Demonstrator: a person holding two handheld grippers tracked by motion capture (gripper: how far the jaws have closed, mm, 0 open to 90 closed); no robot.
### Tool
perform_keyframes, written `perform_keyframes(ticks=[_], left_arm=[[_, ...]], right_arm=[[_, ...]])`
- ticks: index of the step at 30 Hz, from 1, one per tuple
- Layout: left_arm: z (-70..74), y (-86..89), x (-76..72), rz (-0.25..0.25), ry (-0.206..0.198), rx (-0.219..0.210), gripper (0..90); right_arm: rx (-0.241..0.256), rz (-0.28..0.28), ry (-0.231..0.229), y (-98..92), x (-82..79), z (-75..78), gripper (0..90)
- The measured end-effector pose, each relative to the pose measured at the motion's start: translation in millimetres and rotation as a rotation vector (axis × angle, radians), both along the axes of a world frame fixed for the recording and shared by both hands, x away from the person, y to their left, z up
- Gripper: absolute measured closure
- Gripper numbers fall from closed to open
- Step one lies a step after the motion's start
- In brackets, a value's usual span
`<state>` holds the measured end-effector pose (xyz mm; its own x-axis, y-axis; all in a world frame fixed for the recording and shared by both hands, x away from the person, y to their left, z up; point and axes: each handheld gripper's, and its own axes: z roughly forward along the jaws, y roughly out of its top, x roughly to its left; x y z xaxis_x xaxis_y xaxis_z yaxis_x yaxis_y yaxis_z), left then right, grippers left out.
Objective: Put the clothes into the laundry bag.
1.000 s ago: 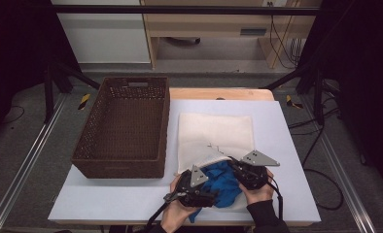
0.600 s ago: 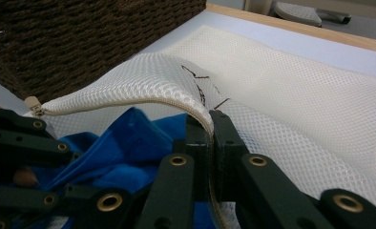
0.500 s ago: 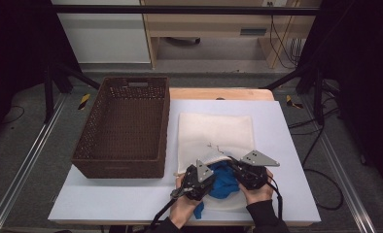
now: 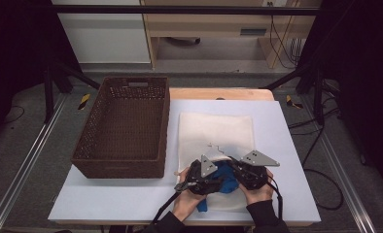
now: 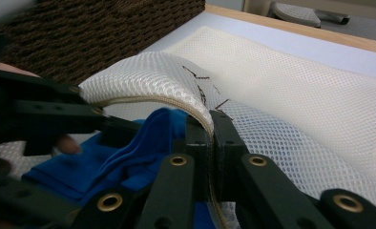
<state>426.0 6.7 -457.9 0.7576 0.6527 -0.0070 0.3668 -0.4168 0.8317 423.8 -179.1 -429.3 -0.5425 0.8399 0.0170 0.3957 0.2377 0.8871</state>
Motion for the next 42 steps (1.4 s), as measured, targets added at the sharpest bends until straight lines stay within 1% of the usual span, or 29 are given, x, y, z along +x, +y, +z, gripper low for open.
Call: perform_keyframes(ticks=[3,5,6,7,8,10,11,12,13,14,15,16,19,22,24,25,27,28,29,30,33,35,36,37,38,39,40,41,42], left_arm=[[10.0,7.5,-11.4,-0.006,0.02,0.007,28.5],[11.9,13.2,-18.4,-0.006,0.023,0.019,26.6],[11.9,13.2,-18.4,-0.006,0.023,0.019,26.1],[7.7,19.0,-24.7,0.007,0.029,0.031,26.1],[3.4,21.7,-26.8,0.019,0.034,0.039,26.1],[-6.5,25.4,-26.3,0.043,0.061,0.043,26.1],[-11.6,25.9,-24.0,0.052,0.086,0.04,26.2],[-15.7,25.7,-21.2,0.051,0.12,0.034,27.0],[-19.0,24.2,-19.2,0.049,0.136,0.033,29.0],[-19.0,24.2,-19.2,0.049,0.136,0.033,31.9],[-21.0,22.5,-18.4,0.053,0.127,0.049,37.7],[-22.3,19.0,-17.5,0.073,0.104,0.073,43.3],[-21.0,16.7,-15.1,0.074,0.11,0.065,59.7],[-18.8,12.9,-13.8,0.064,0.098,0.066,73.3],[-17.7,9.3,-10.9,0.055,0.099,0.054,77.7],[-16.9,7.1,-8.9,0.05,0.097,0.055,78.5],[-15.7,1.2,-4.3,0.044,0.083,0.048,79.5],[-15.3,-2.5,-1.5,0.039,0.073,0.053,79.8],[-15.3,-2.5,-1.5,0.039,0.073,0.053,80.0],[-14.3,-9.6,5.2,0.044,0.063,0.068,80.1],[-13.4,-18.3,15.4,0.047,0.054,0.071,80.1],[-15.9,-22.2,21.6,0.047,0.028,0.08,79.9],[-18.7,-22.7,24.7,0.045,0.024,0.076,79.7],[-21.1,-22.3,27.0,0.042,0.031,0.07,79.2],[-22.6,-21.4,27.5,0.04,0.034,0.057,78.2],[-22.6,-21.4,27.5,0.04,0.034,0.057,76.9],[-22.0,-18.2,25.1,0.034,0.035,0.043,73.8],[-20.3,-16.6,22.5,0.03,0.03,0.039,69.3],[-17.9,-15.1,19.0,0.028,0.017,0.033,63.5]], right_arm=[[0.005,-0.004,0.0,-1.8,0.1,0.4,87.0],[0.002,-0.002,0.0,-1.8,0.1,0.2,87.0],[0.002,-0.002,0.0,-1.8,0.1,0.2,87.0],[0.003,-0.004,0.003,-1.3,-0.5,0.2,87.0],[0.003,-0.004,0.004,-1.3,-0.4,0.2,87.0],[0.001,-0.001,0.003,-1.4,0.2,-0.2,86.9],[0.0,-0.003,0.003,-0.8,0.6,-0.7,86.9],[-0.001,-0.001,0.007,-0.3,0.4,-0.8,87.0],[-0.003,0.0,0.009,0.2,0.3,-1.0,86.9],[-0.004,0.0,0.009,0.5,0.2,-1.0,86.9],[-0.004,0.0,0.008,0.5,0.1,-0.9,87.0],[-0.003,0.001,0.007,0.2,0.4,-0.9,86.9],[0.001,0.0,0.01,-0.1,0.4,-1.1,87.0],[-0.001,0.002,0.009,0.4,0.2,-1.0,87.0],[-0.003,0.003,0.008,0.7,0.3,-1.0,87.0],[-0.004,0.003,0.008,0.7,0.4,-1.1,87.0],[-0.005,0.004,0.008,0.8,0.6,-1.2,87.0],[-0.004,0.004,0.008,0.9,0.6,-1.2,87.0],[-0.005,0.006,0.007,0.9,0.6,-1.1,87.0],[-0.003,0.004,0.007,1.1,0.5,-1.0,87.0],[0.002,0.003,0.005,0.8,0.4,-0.5,87.0],[0.002,0.002,0.003,-0.1,0.7,-0.5,87.0],[0.005,0.0,0.003,-0.3,0.7,-0.5,87.0],[0.006,-0.002,0.004,-0.6,0.8,-0.5,87.0],[0.005,-0.002,0.005,-0.8,1.0,-0.8,87.0],[0.005,-0.002,0.005,-0.8,1.0,-0.8,87.0],[0.001,0.003,0.006,-0.6,1.2,-1.4,87.0],[0.001,0.002,0.008,-0.3,1.1,-1.4,87.0],[-0.001,0.001,0.006,-0.2,1.2,-1.5,87.0]])
